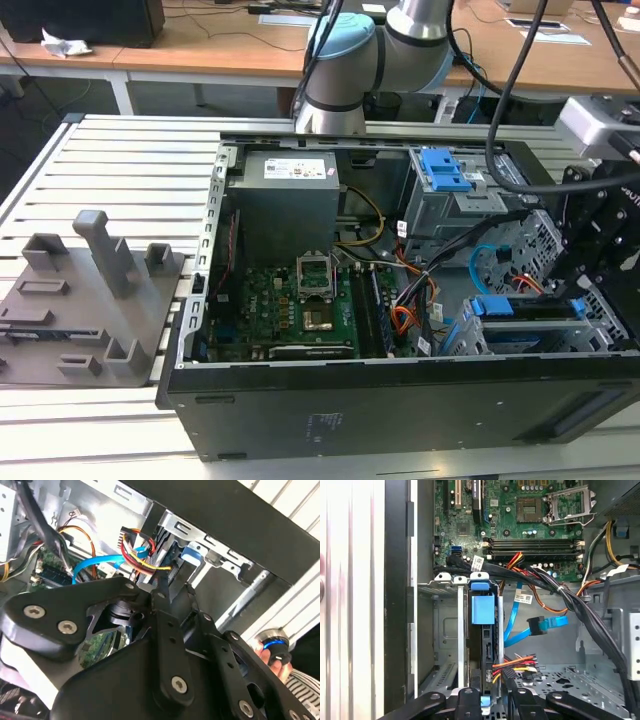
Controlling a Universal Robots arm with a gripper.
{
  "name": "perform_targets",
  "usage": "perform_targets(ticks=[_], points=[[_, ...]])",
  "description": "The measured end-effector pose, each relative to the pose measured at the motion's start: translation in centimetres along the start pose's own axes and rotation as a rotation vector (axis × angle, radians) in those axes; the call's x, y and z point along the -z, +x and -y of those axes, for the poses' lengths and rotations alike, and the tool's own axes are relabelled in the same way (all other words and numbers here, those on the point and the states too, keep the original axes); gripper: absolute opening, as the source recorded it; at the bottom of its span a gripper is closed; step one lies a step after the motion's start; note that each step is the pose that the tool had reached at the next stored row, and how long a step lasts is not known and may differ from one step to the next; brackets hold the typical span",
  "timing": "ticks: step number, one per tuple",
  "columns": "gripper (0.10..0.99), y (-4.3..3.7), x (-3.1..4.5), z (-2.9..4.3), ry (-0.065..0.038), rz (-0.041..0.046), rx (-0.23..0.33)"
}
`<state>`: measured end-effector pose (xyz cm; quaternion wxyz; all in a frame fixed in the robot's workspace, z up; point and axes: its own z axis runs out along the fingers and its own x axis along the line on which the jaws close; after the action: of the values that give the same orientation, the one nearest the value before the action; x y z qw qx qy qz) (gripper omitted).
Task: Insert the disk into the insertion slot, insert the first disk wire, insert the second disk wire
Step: 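Insert the first disk wire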
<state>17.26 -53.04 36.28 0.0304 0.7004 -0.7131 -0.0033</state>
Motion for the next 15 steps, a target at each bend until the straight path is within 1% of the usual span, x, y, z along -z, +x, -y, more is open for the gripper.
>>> perform_targets(ticks=[1,3,4,5,7,8,9,10,11,12,15], points=[[0.224,-0.01,0.49,-0.03,0.0,0.0,0.0],[0.106,0.01,1.04,-0.05,0.0,-0.0001,0.0],[0.106,0.02,1.43,-0.07,0.0,-0.0001,0.0],[0.106,0.03,1.54,-0.07,0.0,-0.0001,0.0],[0.106,0.02,1.55,-0.07,0.0,0.0002,0.0],[0.106,0.02,1.57,-0.2,0.0,-0.0003,0.0],[0.106,0.03,1.55,-0.65,0.0,-0.0003,0.0],[0.106,0.05,1.49,-1.5,0.0,0.0,0.0],[0.106,0.06,1.46,-2.11,0.0,0.0,0.0],[0.106,0.07,1.45,-2.36,0.0,0.0,0.0],[0.106,0.06,1.45,-2.38,0.0,-0.0001,0.0]])
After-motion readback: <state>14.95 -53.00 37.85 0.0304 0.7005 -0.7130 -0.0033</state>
